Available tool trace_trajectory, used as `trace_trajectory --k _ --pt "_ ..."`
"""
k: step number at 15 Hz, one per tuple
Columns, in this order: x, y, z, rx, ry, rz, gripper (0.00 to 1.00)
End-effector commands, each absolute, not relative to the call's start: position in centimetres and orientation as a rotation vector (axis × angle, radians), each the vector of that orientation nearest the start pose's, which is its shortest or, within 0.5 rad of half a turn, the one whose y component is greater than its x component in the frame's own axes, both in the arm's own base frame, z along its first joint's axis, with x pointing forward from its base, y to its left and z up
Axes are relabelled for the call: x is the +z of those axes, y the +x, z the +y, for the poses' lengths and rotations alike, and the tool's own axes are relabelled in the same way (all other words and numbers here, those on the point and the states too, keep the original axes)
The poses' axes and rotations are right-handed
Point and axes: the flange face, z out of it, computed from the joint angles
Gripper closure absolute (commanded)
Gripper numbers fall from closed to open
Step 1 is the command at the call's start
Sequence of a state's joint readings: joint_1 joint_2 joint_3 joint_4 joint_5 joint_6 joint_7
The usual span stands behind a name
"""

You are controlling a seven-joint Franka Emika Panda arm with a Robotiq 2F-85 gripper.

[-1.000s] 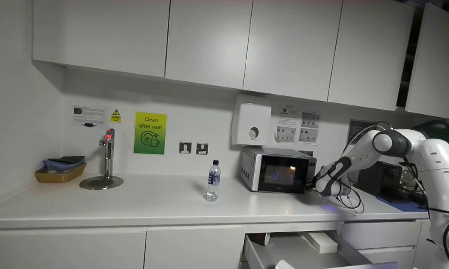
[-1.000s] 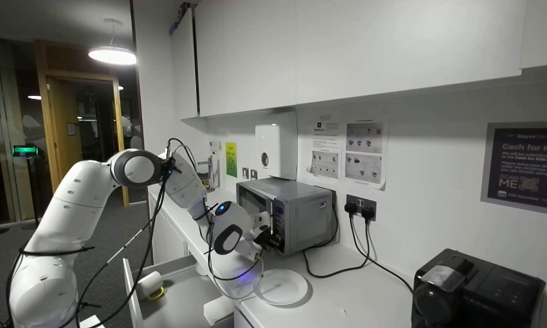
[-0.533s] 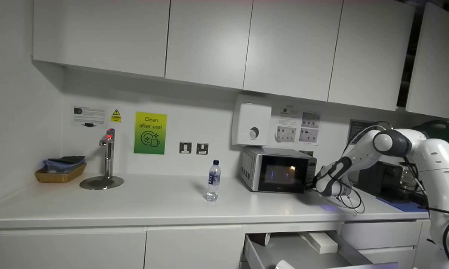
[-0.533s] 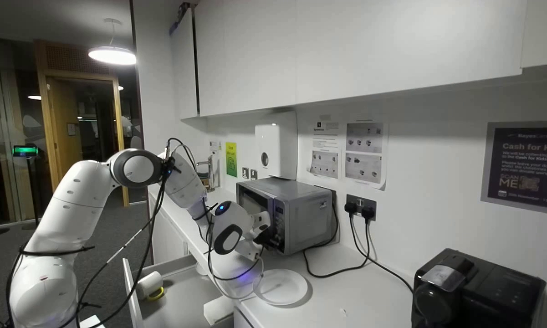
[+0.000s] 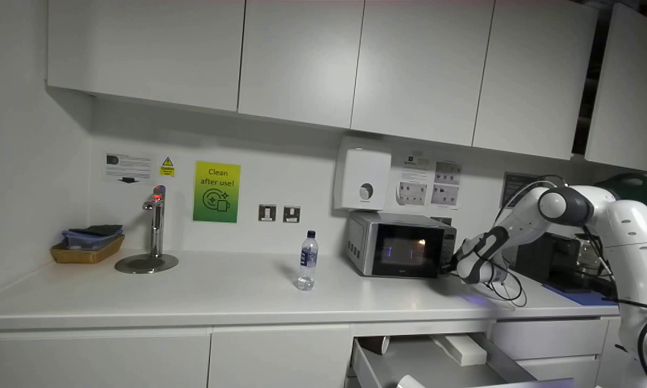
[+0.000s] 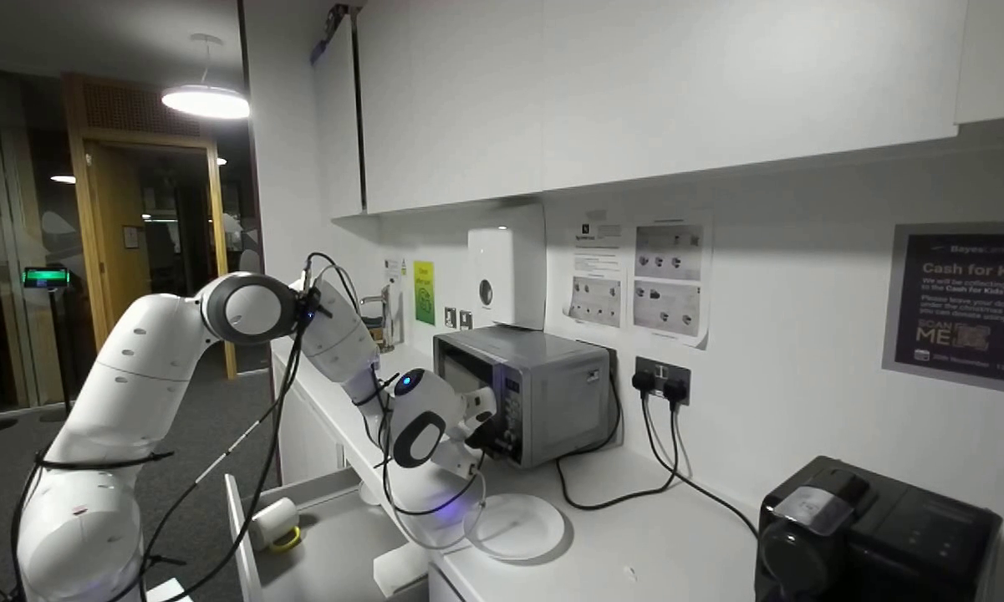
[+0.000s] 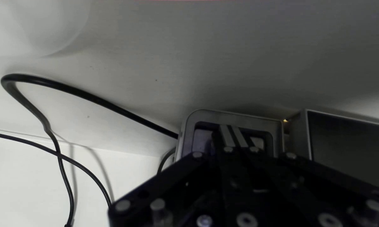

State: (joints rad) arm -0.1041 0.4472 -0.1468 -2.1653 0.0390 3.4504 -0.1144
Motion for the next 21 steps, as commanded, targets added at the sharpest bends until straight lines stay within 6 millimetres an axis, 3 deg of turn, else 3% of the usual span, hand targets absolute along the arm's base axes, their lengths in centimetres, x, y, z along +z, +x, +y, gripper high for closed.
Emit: trace_trajectory --k 1,14,21 --pt "30.9 59.3 -15.1 -1.349 -3.047 0.181 1.0" --pt "33.3 56.6 -14.6 -1.317 -3.055 0.153 1.0" --pt "34.8 55.0 -15.1 -1.17 -3.103 0.173 1.0"
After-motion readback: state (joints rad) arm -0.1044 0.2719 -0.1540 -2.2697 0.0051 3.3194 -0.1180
